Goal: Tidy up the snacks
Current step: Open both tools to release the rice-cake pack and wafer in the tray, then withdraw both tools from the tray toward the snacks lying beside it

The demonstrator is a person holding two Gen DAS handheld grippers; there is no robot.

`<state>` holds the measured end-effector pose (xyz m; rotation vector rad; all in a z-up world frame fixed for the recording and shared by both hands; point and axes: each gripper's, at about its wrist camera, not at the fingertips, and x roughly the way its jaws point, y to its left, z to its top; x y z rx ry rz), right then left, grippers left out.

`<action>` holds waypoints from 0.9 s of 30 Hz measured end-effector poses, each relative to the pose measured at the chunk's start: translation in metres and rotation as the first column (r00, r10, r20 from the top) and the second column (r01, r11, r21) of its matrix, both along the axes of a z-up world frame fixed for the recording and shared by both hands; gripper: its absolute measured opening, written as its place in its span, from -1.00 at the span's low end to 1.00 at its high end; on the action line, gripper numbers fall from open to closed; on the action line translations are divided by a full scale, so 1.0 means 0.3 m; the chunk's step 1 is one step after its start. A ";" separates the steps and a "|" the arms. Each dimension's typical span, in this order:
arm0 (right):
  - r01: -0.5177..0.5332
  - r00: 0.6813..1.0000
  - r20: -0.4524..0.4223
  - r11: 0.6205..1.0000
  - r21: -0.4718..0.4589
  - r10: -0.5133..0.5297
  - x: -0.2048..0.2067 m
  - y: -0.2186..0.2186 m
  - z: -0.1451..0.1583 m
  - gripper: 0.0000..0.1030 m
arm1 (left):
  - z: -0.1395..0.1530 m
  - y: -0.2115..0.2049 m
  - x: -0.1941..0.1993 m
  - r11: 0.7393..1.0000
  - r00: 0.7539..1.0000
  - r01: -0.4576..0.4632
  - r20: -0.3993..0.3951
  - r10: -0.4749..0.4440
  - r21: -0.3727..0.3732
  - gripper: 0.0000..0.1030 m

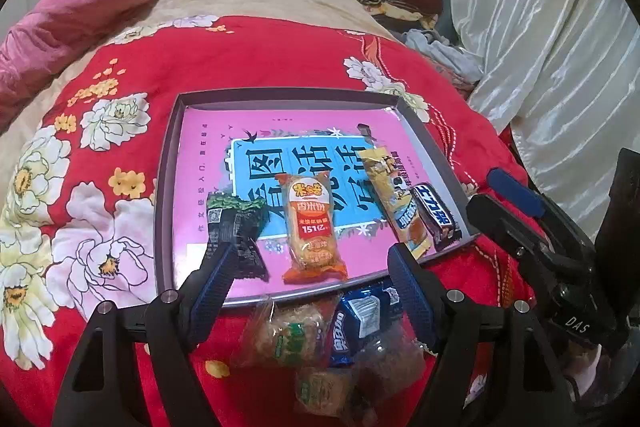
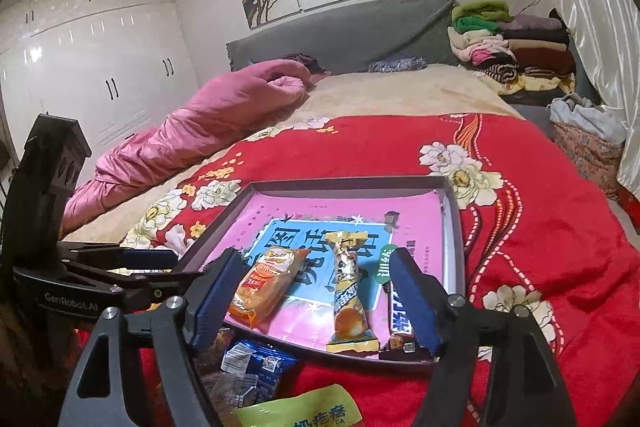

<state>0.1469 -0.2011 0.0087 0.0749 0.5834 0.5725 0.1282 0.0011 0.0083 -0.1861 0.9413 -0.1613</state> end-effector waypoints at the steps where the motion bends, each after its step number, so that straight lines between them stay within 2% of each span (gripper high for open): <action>1: 0.000 1.000 0.004 1.000 0.004 0.000 -0.003 -0.004 0.004 0.47 | 0.004 -0.001 -0.004 1.000 1.000 0.000 0.002 0.000 0.000 0.52; 10: 0.007 1.000 0.009 1.000 0.016 -0.007 -0.030 -0.035 0.021 0.58 | 0.037 0.011 -0.028 1.000 1.000 0.002 0.020 -0.002 -0.012 0.52; 14: 0.011 1.000 -0.021 0.999 0.046 -0.010 -0.034 -0.054 0.017 0.63 | 0.048 0.019 -0.043 1.000 1.000 0.006 0.026 -0.005 -0.016 0.52; 27: 0.039 0.999 -0.026 0.999 0.034 -0.038 -0.072 -0.086 0.027 0.66 | 0.069 0.066 -0.096 1.000 0.999 0.004 0.034 -0.003 -0.030 0.52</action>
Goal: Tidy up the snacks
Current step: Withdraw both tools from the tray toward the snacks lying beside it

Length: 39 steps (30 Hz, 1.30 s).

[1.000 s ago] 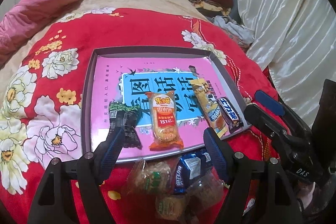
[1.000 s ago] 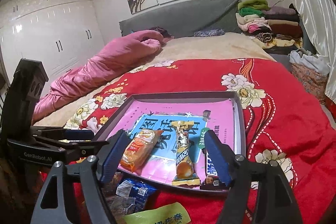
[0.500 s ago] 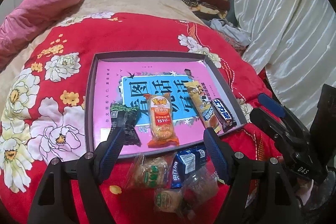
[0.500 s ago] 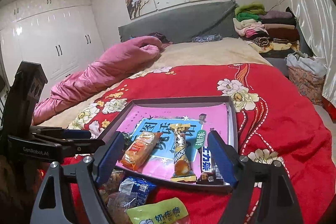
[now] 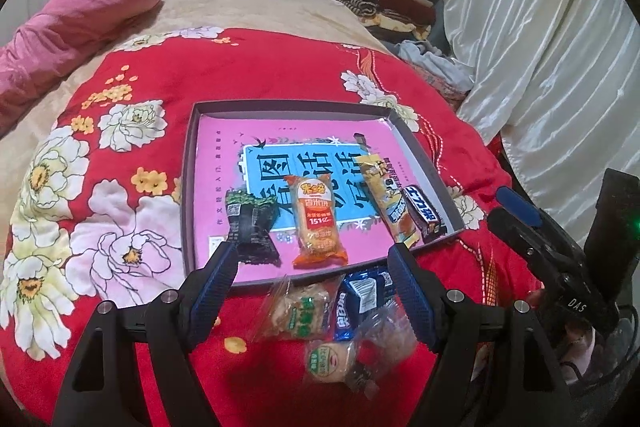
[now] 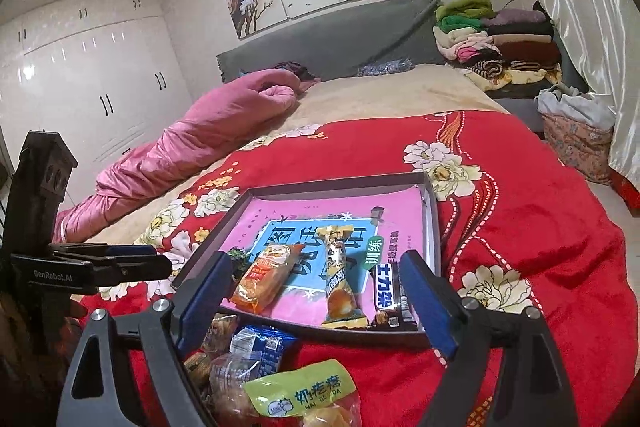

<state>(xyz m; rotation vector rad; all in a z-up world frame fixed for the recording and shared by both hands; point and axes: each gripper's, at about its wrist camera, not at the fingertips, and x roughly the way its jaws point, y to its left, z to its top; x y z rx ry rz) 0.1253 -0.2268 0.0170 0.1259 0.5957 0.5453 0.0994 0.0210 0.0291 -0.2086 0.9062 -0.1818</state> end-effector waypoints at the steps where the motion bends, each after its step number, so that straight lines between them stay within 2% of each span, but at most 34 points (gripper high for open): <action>1: 0.000 1.000 -0.001 1.000 -0.003 0.000 -0.004 -0.001 0.000 0.66 | -0.001 0.003 -0.004 1.000 1.000 0.001 -0.002 -0.001 -0.001 0.52; 13: 0.017 0.999 -0.043 0.999 -0.029 -0.018 -0.047 -0.026 -0.005 0.67 | -0.022 0.023 -0.061 1.000 1.000 0.010 -0.028 -0.010 -0.001 0.52; 20: 0.017 0.998 -0.055 0.997 -0.071 -0.021 -0.070 -0.018 -0.015 0.67 | -0.064 0.021 -0.093 1.000 0.997 0.022 -0.071 -0.023 -0.021 0.52; 39: 0.020 0.993 -0.110 0.988 -0.150 -0.037 -0.123 -0.010 -0.051 0.67 | -0.162 -0.037 -0.131 0.996 0.984 0.086 -0.153 -0.087 -0.016 0.52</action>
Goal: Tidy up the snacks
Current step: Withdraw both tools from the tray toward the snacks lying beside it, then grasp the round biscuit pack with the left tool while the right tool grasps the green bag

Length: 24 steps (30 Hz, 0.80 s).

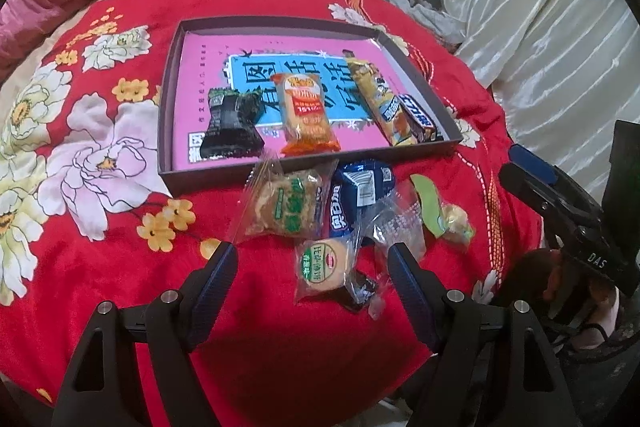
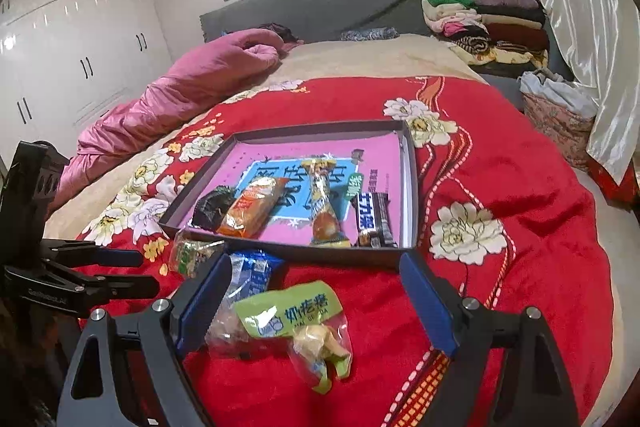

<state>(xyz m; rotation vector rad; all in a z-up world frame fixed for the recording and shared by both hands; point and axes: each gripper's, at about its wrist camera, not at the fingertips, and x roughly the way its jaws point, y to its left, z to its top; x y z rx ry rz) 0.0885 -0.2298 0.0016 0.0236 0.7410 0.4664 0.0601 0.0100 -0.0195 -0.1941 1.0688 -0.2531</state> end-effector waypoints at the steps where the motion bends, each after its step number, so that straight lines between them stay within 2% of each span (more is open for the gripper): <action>1: 0.002 1.000 -0.003 1.000 -0.009 -0.002 -0.003 0.000 -0.003 0.67 | -0.006 -0.001 0.001 1.000 1.000 0.001 -0.004 -0.001 0.000 0.52; 13: -0.037 0.994 -0.107 0.993 -0.113 0.025 0.001 0.035 -0.085 0.67 | -0.066 -0.015 0.008 1.000 0.998 0.007 -0.060 -0.006 0.018 0.52; 24: -0.083 0.989 -0.140 0.978 -0.194 0.056 -0.004 0.078 -0.125 0.67 | -0.103 -0.024 0.024 1.000 0.996 0.003 -0.088 -0.001 0.020 0.52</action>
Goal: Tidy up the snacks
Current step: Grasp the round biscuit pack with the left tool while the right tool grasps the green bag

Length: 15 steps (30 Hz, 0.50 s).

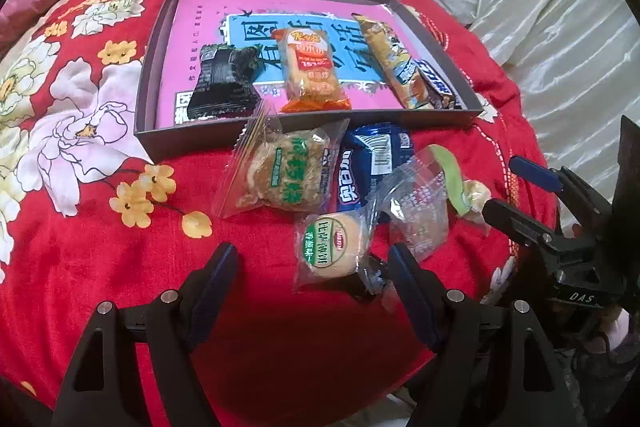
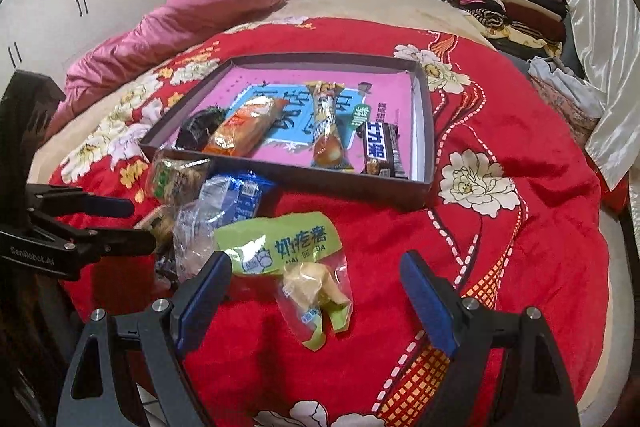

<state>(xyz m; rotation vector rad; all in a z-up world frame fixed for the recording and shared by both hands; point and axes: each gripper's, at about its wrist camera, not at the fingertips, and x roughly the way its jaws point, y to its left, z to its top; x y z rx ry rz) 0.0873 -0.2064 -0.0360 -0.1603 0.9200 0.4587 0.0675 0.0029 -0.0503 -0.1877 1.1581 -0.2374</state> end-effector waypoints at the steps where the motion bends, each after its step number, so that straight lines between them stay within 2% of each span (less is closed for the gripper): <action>1: -0.001 1.000 -0.006 1.000 -0.008 0.001 0.001 0.003 -0.006 0.67 | -0.004 -0.002 0.002 1.000 1.000 -0.001 -0.003 0.001 0.000 0.52; 6: -0.016 0.999 -0.042 0.998 -0.059 0.013 0.011 0.023 -0.044 0.66 | -0.019 -0.008 0.009 1.000 1.000 -0.006 -0.015 0.006 0.012 0.52; 9: -0.034 0.997 -0.069 0.995 -0.093 0.028 0.018 0.044 -0.073 0.57 | -0.021 -0.014 0.015 1.000 1.000 -0.007 -0.012 0.007 0.011 0.52; 12: -0.054 0.994 -0.096 0.991 -0.119 0.043 0.028 0.061 -0.102 0.35 | -0.022 -0.024 0.025 1.000 1.000 -0.007 -0.005 0.007 0.010 0.52; 13: -0.061 0.993 -0.112 0.990 -0.126 0.047 0.035 0.066 -0.114 0.20 | -0.024 -0.026 0.029 1.000 1.000 -0.007 -0.005 0.007 0.008 0.52; 15: -0.066 0.991 -0.125 0.988 -0.137 0.049 0.046 0.073 -0.132 0.15 | -0.030 -0.030 0.037 1.000 1.000 -0.008 -0.005 0.008 0.005 0.52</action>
